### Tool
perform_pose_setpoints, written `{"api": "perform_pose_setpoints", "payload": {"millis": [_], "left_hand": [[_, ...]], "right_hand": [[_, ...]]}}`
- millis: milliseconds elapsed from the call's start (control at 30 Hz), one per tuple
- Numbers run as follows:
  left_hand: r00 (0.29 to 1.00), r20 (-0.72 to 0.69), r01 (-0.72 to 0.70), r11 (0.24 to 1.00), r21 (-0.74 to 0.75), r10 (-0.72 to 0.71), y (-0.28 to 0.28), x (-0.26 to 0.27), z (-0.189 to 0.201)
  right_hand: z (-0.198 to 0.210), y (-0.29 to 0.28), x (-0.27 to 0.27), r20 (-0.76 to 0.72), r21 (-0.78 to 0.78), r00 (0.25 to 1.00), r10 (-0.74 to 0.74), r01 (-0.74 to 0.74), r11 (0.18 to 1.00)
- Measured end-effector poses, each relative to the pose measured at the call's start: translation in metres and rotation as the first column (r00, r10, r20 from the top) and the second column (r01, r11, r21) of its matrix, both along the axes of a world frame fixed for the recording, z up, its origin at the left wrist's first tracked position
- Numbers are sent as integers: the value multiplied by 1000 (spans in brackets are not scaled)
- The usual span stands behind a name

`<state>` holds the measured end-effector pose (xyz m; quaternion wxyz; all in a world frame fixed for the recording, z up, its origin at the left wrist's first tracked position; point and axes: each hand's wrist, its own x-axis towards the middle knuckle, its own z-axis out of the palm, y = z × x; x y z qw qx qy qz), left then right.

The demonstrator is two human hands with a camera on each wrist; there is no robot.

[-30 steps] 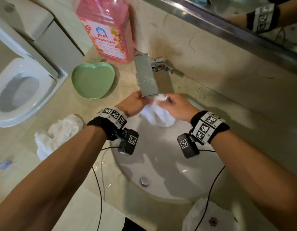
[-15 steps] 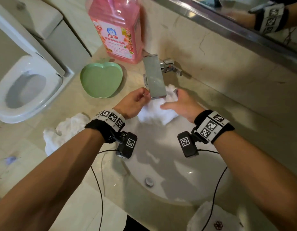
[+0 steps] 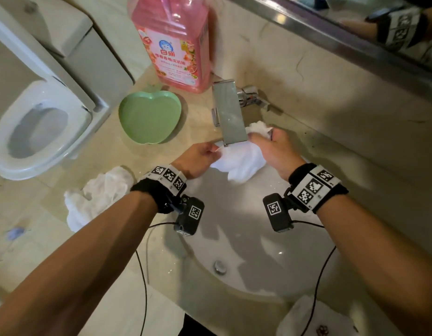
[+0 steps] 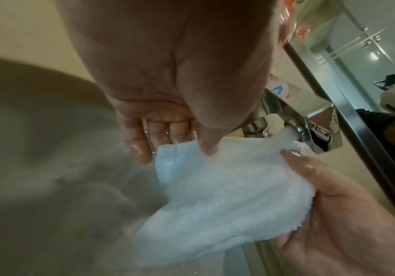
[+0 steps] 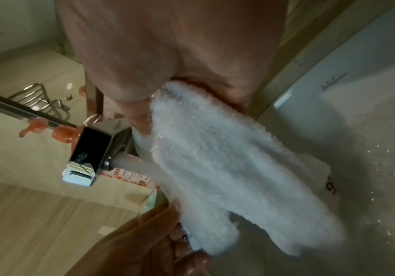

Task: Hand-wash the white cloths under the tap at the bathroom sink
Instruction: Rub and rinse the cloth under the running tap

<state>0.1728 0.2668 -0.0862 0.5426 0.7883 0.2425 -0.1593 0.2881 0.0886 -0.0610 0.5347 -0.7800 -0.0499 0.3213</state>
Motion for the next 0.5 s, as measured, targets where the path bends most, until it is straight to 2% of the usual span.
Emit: {"api": "perform_pose_setpoints", "payload": {"millis": [100,233,300,367,500], "left_hand": [[996,85,-25,1000,1,25,-15,15,1],[969,182,-145,982,-121,166,-19,26,9],[957,200,-185,973,-137,210,-15,25,14],[951,225,-197,976,-89,212,-7,20,22],[942,260,-217,976,1,210,9,1,40]], "right_hand": [[7,-7,1,37,56,998,-43,41,998],[15,-14,3,23,128,998,-63,59,990],[15,-17,2,11,134,998,-54,52,990],[11,-20,-1,11,102,1000,-2,1,995],[3,-27,-7,99,-109,982,158,-147,983]]}}
